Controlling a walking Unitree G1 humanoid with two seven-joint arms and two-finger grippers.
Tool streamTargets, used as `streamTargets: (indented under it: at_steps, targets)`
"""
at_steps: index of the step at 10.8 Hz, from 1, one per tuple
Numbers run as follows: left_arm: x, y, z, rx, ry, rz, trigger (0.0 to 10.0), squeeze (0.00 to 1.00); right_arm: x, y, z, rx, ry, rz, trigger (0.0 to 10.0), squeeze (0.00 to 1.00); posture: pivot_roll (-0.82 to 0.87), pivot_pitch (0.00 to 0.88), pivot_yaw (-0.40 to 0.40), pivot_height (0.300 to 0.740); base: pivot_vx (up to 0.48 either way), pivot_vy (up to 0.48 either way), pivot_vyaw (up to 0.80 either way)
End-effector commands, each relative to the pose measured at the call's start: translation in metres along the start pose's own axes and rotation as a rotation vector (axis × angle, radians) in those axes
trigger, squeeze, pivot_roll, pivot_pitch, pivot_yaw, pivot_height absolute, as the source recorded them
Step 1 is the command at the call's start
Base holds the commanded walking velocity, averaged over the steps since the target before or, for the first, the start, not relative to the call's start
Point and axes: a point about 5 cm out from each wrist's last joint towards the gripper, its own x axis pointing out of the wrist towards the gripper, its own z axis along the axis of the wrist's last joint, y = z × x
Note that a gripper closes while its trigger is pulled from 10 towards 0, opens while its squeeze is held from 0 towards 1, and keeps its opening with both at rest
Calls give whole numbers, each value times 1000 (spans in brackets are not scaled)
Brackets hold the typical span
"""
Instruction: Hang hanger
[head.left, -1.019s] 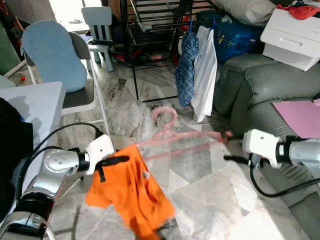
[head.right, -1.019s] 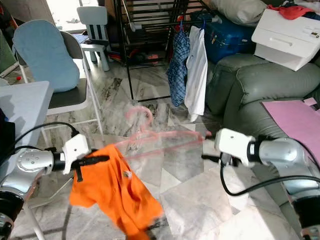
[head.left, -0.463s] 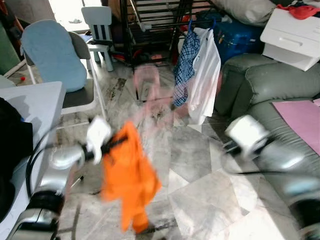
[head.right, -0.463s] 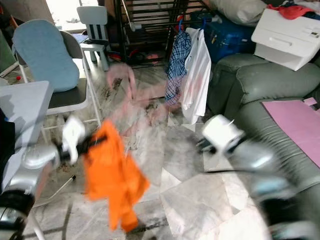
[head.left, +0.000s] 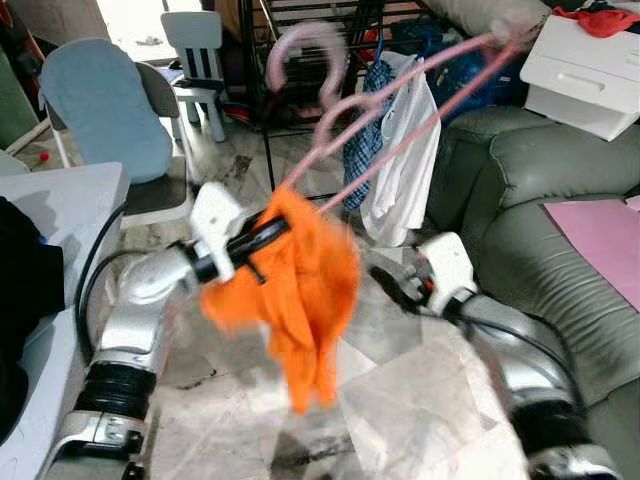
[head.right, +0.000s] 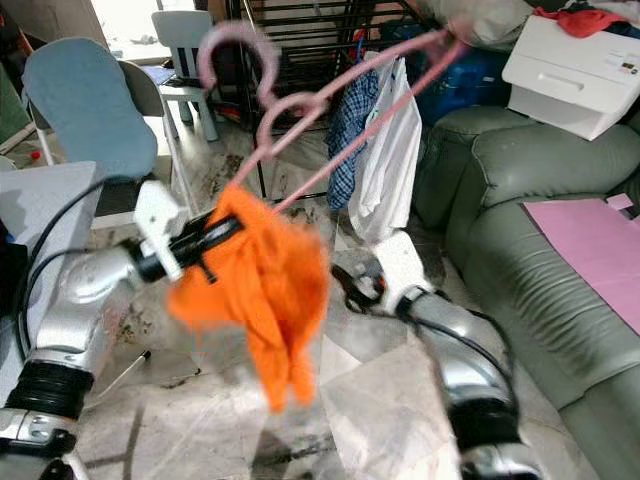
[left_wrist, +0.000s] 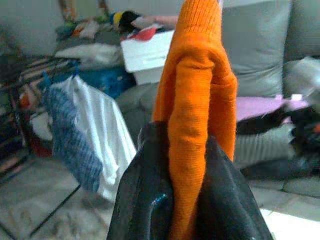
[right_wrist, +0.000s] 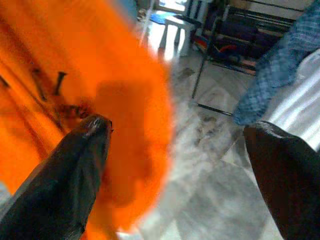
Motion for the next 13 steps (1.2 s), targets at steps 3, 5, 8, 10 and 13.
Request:
streamTargets:
  at_steps: [3, 5, 8, 10, 13]
  targets:
    - [5, -4, 13, 119, 8, -76, 0, 0, 4, 14, 9, 30, -39, 113, 10000, 1000, -84, 26, 12, 740, 0, 0, 0]
    - [-5, 1, -7, 334, 161, -111, 0, 0, -4, 14, 29, 51, -141, 200, 10000, 878, -98, 31, 20, 740, 0, 0, 0]
    - [-7, 1, -4, 471, 195, -201, 0, 0, -10, -3, 28, 28, -121, 156, 10000, 788, -100, 34, 21, 740, 0, 0, 0]
    - [-2, 13, 9, 495, 144, -145, 0, 0, -14, 4, 24, -12, -94, 229, 10000, 322, -97, 32, 22, 740, 0, 0, 0]
    - [11, 22, 27, 393, 28, -27, 0, 0, -20, 12, 3, -91, -21, 303, 10000, 0, -96, 32, 25, 740, 0, 0, 0]
